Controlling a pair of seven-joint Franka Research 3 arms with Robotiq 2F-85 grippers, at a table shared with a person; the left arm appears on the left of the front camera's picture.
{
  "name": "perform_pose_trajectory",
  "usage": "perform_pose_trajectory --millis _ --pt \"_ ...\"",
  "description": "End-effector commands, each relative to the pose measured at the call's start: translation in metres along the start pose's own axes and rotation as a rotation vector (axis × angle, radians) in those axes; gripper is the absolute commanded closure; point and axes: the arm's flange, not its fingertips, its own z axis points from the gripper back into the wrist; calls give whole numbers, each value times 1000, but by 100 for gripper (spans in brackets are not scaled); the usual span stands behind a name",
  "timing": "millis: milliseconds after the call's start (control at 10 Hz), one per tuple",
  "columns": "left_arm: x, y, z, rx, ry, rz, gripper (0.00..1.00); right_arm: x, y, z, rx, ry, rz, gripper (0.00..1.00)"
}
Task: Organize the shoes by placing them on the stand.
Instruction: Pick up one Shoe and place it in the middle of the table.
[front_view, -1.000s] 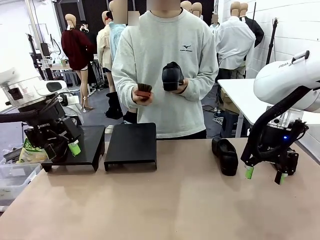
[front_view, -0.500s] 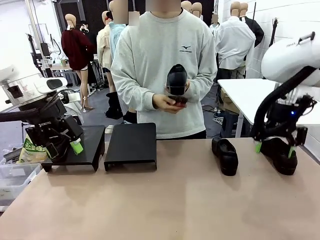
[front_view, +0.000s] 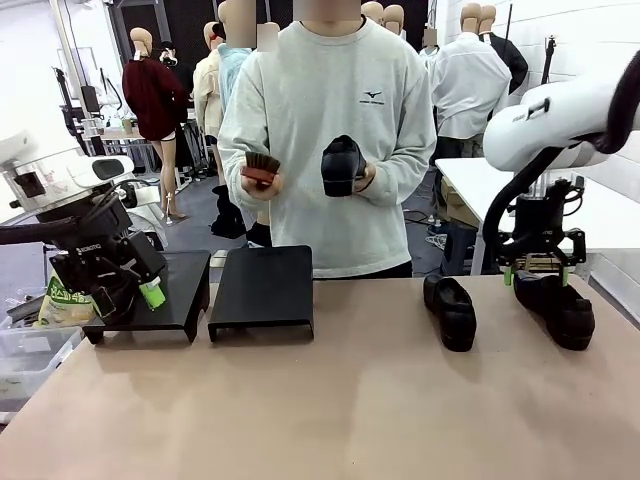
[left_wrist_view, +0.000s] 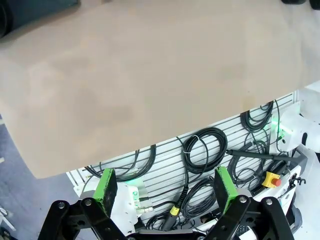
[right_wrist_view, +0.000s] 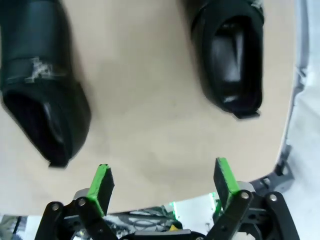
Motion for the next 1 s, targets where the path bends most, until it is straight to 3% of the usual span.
perform_pose_trajectory --millis 0,100,200,300,600,700,900 --pt "-2 2 -3 -23 -12 -22 0 25 6 0 -59 17 -52 0" --pt "-2 2 -3 -23 -12 -22 0 34 -3 5 -23 -4 -94 0" --pt "-2 2 -3 -23 -12 -22 0 30 -3 12 103 75 -158 0" --pt "-2 2 -3 -23 -12 -22 0 27 -1 -10 -24 3 -46 0" --pt "-2 2 -3 -23 -12 -22 0 39 -7 -10 -3 29 -103 0" --pt "-2 2 -3 -23 -12 -22 0 48 -12 -17 -27 -11 -122 0" --pt "-2 2 -3 -23 -12 -22 0 58 -20 -33 -50 7 -62 0"
